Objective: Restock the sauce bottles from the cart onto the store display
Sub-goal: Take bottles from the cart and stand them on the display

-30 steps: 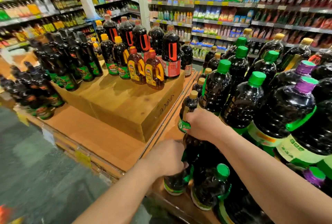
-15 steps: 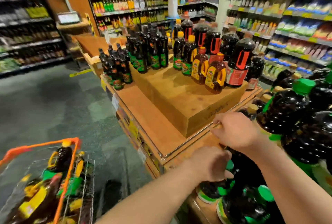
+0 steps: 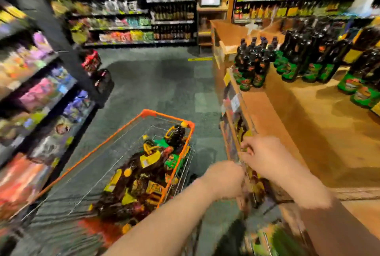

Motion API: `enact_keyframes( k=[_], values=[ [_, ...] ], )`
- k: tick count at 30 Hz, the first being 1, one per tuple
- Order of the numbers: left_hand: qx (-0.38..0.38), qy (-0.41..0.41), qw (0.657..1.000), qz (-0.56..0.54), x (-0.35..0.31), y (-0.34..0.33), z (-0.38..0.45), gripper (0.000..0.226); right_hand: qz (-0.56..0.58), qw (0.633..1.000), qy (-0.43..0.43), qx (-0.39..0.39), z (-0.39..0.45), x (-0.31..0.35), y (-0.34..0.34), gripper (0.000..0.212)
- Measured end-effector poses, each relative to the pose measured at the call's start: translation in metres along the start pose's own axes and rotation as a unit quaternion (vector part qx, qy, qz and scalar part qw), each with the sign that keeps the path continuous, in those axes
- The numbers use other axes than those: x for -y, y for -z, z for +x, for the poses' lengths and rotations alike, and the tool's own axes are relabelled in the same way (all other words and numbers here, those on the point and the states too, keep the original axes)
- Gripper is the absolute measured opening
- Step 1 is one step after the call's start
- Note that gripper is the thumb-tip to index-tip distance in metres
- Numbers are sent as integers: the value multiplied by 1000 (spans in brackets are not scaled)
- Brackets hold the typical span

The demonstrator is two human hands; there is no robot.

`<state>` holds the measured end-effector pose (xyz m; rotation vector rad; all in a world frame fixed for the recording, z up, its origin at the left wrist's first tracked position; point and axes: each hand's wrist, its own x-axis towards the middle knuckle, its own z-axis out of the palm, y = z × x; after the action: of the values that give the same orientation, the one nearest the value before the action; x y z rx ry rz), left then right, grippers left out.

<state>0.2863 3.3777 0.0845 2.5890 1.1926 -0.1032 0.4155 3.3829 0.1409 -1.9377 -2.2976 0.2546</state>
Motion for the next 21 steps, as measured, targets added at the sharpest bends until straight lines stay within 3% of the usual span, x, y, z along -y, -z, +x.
enact_keyframes(
  k=[3, 10, 11, 13, 16, 18, 21],
  values=[
    [-13, 108, 994, -8, 61, -1, -31, 44, 22, 998, 58, 13, 39, 43, -30, 18],
    [-36, 277, 959, -46, 149, -15, -84, 40, 25, 983, 158, 84, 97, 116, -101, 8],
    [-42, 294, 953, -56, 160, -18, -85, 39, 22, 980, 167, 103, 106, 122, -110, 4],
    [-55, 315, 946, -59, 172, -20, -86, 37, 15, 977, 170, 131, 115, 127, -122, 26],
    [-60, 343, 936, -59, 199, -27, -78, 38, 4, 973, 174, 152, 144, 125, -137, 8],
    [-50, 360, 930, -54, 215, -34, -69, 40, -10, 968, 188, 166, 170, 118, -150, 17],
    [-23, 368, 928, -51, 235, -44, -50, 35, -27, 954, 215, 208, 210, 113, -176, 14]
  ],
)
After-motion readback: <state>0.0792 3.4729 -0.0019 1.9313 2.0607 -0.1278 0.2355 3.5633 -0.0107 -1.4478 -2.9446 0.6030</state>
